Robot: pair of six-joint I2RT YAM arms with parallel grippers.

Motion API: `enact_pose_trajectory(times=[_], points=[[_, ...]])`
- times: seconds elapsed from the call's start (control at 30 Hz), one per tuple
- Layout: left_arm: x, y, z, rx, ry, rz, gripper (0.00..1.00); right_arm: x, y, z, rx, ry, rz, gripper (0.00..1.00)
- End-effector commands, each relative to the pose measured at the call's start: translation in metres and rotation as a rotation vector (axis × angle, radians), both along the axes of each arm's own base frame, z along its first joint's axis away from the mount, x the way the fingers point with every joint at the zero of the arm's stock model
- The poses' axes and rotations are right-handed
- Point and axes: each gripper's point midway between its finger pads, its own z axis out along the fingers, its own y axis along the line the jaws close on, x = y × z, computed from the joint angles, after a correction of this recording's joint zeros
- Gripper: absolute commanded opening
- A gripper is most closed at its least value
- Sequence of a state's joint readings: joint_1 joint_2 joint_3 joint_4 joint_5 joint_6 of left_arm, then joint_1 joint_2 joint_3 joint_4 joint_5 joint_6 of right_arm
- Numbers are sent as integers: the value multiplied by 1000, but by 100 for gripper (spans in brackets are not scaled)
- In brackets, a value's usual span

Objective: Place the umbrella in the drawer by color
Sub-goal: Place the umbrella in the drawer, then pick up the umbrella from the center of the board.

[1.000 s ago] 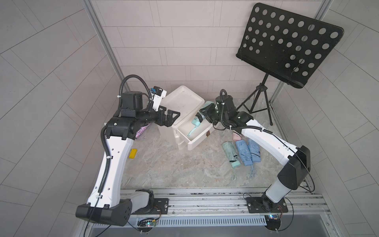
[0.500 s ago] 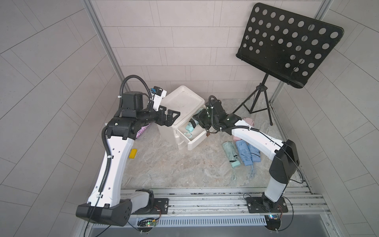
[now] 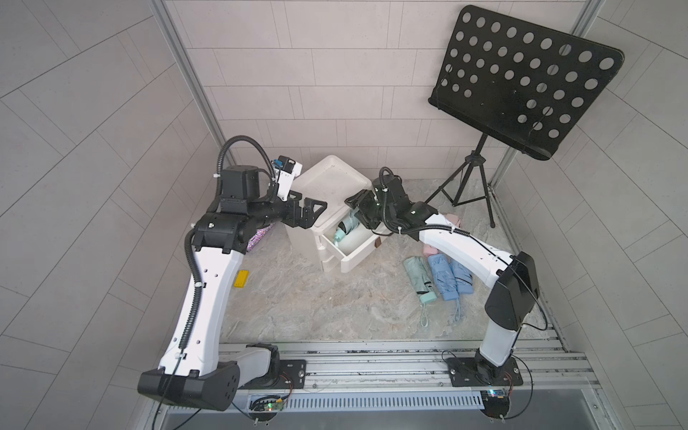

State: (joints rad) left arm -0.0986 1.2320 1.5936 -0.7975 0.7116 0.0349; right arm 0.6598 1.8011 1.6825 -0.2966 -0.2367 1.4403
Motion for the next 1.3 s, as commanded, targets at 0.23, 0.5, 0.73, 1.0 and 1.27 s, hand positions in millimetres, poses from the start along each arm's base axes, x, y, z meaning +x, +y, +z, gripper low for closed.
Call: enact_pose_trajectory(times=[0.23, 0.5, 0.73, 1.0, 1.27], points=[[-8, -2, 10, -6, -25, -20, 100, -7, -30, 46, -49, -121, -12, 68], [-23, -19, 16, -65, 43, -141, 100, -13, -46, 89, -144, -287, 97, 72], [-54, -43, 5, -56, 153, -291, 100, -44, -81, 98, -372, -416, 216, 75], [-89, -75, -32, 5, 262, -440, 100, -94, -161, 52, -648, -410, 196, 79], [-110, -83, -65, 55, 340, -520, 100, -135, -202, -60, -835, -182, 315, 80]])
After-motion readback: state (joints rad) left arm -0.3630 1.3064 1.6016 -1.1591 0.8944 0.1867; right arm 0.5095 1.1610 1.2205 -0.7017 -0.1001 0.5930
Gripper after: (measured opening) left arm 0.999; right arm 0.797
